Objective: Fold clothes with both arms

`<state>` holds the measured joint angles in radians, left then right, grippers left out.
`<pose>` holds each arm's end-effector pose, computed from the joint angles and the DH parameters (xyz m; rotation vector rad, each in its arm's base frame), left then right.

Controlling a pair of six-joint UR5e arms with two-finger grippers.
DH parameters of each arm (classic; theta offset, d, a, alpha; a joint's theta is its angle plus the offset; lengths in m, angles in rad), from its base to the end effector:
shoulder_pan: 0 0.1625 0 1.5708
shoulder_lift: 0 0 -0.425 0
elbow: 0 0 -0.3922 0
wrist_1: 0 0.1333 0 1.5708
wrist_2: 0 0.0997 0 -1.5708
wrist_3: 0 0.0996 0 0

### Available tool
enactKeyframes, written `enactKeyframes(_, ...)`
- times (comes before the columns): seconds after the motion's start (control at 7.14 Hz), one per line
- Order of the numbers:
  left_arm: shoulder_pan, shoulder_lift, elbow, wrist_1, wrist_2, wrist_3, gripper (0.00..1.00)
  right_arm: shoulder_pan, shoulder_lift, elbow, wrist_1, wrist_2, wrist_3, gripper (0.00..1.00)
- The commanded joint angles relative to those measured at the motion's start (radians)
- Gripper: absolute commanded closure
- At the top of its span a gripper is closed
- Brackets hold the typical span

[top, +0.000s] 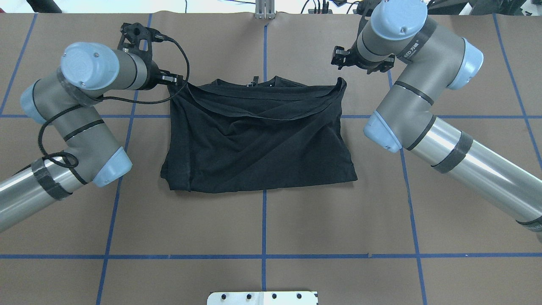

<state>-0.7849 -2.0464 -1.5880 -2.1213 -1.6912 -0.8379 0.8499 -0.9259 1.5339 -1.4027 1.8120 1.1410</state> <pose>0.3923 -0.5634 0.3184 0.6376 0.8311 0.0157 -0.3905 -0.6104 0.2773 0.2785 -0.7590 0.3035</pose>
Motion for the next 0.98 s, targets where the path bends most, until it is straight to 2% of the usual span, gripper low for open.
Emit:
enactKeyframes(0.0,-0.002,0.17,-0.197,0.001,-0.062,0.022,0.0,0.014,-0.075,0.101,0.001,0.039,-0.026,0.0)
enactKeyframes(0.14,0.004,0.233,-0.248,-0.008,-0.114,0.014,0.0,0.017,-0.112,0.155,-0.001,0.041,-0.055,0.0)
enactKeyframes(0.28,0.016,0.273,-0.28,-0.023,-0.142,-0.013,0.0,0.017,-0.122,0.163,-0.001,0.041,-0.056,0.0)
enactKeyframes(0.42,0.118,0.31,-0.277,-0.107,-0.124,-0.147,0.0,0.017,-0.122,0.17,-0.001,0.04,-0.055,0.0)
enactKeyframes(0.56,0.203,0.322,-0.271,-0.144,-0.048,-0.256,0.0,0.017,-0.123,0.175,-0.001,0.039,-0.055,0.0)
enactKeyframes(0.7,0.267,0.322,-0.253,-0.146,0.018,-0.308,0.0,0.017,-0.123,0.175,-0.001,0.039,-0.055,0.0)
enactKeyframes(0.84,0.279,0.321,-0.238,-0.147,0.022,-0.332,0.0,0.017,-0.123,0.175,-0.001,0.039,-0.056,0.0)
